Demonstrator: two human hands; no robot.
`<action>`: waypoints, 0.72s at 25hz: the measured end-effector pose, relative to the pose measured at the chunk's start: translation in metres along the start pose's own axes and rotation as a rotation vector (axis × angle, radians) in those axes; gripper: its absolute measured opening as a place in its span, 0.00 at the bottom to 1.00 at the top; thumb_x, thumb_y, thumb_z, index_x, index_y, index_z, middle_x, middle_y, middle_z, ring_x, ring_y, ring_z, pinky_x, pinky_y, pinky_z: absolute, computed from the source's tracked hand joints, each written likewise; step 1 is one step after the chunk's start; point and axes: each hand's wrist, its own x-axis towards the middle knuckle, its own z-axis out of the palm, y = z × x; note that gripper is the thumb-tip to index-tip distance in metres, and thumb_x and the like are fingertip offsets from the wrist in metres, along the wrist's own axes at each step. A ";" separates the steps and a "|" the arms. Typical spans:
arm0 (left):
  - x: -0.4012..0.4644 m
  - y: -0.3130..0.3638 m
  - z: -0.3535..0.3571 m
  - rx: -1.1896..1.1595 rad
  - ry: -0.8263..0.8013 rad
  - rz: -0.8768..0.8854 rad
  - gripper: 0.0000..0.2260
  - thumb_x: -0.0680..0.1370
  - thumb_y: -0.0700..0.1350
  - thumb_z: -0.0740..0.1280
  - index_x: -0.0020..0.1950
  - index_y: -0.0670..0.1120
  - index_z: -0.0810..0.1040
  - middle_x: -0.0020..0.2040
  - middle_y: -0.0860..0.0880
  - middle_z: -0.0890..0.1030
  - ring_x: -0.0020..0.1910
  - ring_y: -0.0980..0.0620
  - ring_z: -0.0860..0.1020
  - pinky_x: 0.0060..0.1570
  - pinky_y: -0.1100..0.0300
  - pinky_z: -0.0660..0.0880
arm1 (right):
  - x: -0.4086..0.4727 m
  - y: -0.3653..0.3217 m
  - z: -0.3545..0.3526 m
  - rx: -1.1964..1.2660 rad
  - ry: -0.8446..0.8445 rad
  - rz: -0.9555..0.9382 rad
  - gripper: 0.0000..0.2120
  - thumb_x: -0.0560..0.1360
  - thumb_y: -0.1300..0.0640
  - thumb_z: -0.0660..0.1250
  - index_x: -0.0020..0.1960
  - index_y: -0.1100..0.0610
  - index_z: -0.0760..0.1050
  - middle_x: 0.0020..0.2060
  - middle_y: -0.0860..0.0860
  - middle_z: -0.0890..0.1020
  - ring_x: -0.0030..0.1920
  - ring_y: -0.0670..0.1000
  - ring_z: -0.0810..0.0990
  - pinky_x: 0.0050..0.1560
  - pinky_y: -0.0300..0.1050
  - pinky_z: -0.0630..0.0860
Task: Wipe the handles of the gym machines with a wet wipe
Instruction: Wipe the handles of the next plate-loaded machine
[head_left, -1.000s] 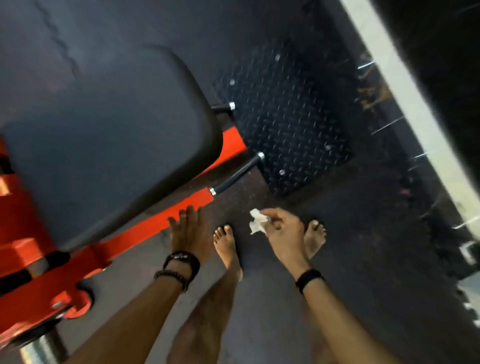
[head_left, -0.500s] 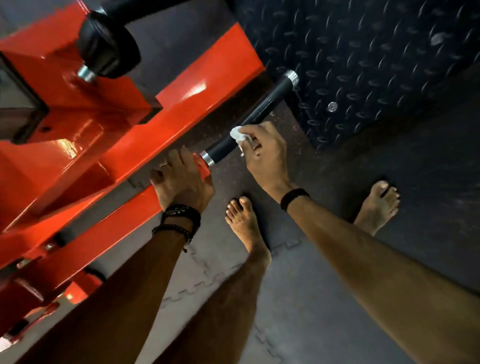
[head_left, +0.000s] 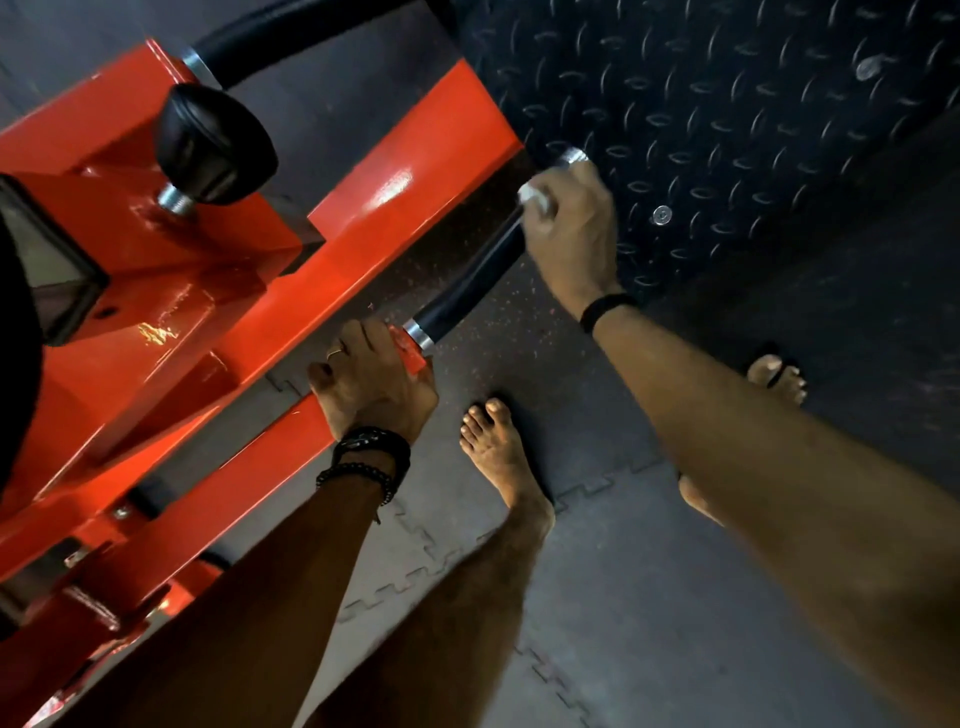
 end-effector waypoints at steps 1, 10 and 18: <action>0.000 0.000 0.000 -0.001 -0.001 0.000 0.30 0.68 0.60 0.74 0.57 0.40 0.71 0.50 0.39 0.76 0.47 0.38 0.78 0.51 0.44 0.74 | 0.013 0.006 -0.005 -0.039 0.044 0.054 0.06 0.77 0.59 0.67 0.51 0.60 0.80 0.49 0.56 0.78 0.45 0.48 0.75 0.42 0.35 0.70; 0.002 -0.003 0.004 -0.001 -0.020 0.007 0.31 0.69 0.63 0.72 0.59 0.41 0.70 0.51 0.41 0.76 0.47 0.40 0.79 0.50 0.45 0.75 | -0.081 -0.027 0.025 0.050 -0.222 -0.380 0.07 0.78 0.59 0.66 0.54 0.60 0.78 0.44 0.55 0.76 0.40 0.50 0.76 0.35 0.42 0.77; 0.002 -0.003 0.008 -0.012 -0.028 0.000 0.30 0.70 0.62 0.72 0.60 0.41 0.70 0.53 0.40 0.76 0.50 0.39 0.78 0.53 0.44 0.74 | -0.004 -0.006 0.008 -0.131 -0.012 -0.049 0.06 0.79 0.58 0.65 0.52 0.59 0.78 0.47 0.53 0.75 0.41 0.48 0.74 0.39 0.36 0.69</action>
